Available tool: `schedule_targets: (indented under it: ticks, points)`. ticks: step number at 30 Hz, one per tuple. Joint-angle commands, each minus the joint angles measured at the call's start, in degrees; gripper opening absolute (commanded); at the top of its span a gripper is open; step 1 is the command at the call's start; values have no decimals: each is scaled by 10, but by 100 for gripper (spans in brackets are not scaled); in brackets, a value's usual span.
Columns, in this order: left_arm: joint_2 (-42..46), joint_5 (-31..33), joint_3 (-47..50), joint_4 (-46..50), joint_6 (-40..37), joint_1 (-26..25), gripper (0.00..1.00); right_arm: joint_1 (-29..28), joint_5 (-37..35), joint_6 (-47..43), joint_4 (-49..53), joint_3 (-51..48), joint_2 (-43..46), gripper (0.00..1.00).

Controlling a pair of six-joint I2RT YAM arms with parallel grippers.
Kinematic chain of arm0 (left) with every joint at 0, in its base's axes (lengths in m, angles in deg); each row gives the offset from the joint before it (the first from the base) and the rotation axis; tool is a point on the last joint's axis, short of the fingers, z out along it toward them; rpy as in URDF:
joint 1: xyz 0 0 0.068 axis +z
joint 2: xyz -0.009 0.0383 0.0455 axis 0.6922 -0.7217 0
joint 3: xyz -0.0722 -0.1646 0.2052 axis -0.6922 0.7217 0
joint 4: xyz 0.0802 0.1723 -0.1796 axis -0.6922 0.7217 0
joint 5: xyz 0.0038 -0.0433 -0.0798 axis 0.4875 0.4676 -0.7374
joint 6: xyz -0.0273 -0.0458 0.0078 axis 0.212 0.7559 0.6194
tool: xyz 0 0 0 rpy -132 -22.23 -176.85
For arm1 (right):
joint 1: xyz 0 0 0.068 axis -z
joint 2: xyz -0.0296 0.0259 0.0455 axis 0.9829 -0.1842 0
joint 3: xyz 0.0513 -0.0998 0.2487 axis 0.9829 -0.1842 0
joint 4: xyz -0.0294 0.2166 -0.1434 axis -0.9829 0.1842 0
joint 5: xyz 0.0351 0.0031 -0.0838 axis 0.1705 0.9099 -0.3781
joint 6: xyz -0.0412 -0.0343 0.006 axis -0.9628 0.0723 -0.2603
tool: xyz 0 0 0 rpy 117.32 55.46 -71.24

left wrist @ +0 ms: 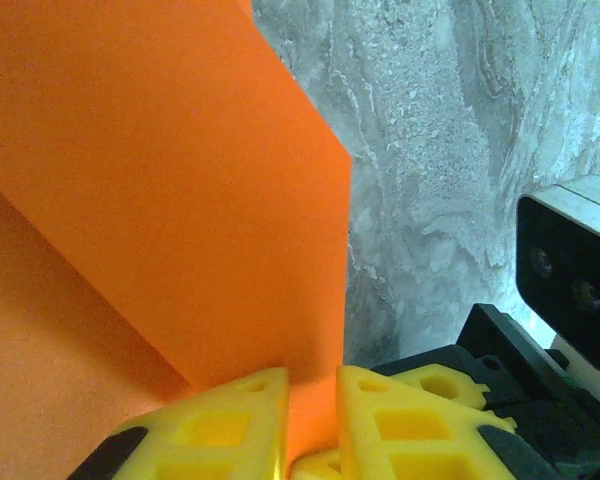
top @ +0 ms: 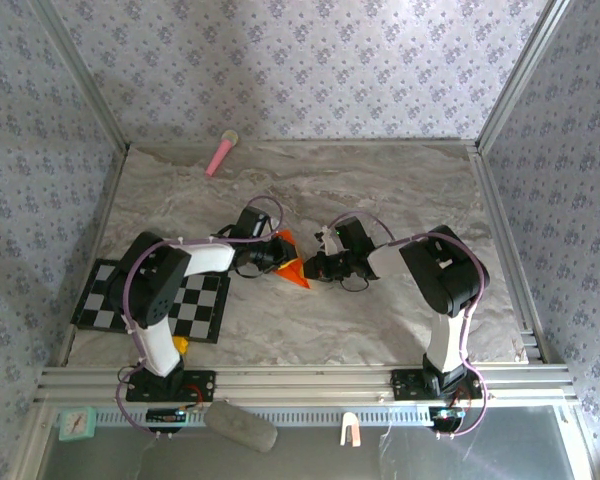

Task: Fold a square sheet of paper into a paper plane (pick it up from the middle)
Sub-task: Fourth fold the wing at the center of the table.

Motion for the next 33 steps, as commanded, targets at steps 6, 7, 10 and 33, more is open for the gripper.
schedule_targets:
  ticks: [6, 7, 10, 33]
  points:
    - [-14, -11, -21, 9, -1, 1, 20, 9, -39, 3, 71, -1, -20, 5]
    - [-15, -11, -22, 9, -1, 1, 20, 10, -40, 2, 72, 0, -20, 5]
    - [-19, -14, -23, 8, -1, 1, 20, 9, -39, 5, 74, -1, -15, 8]
    - [-21, -11, -24, 15, -5, 1, 19, 0, -73, -5, 140, 1, 109, 16]
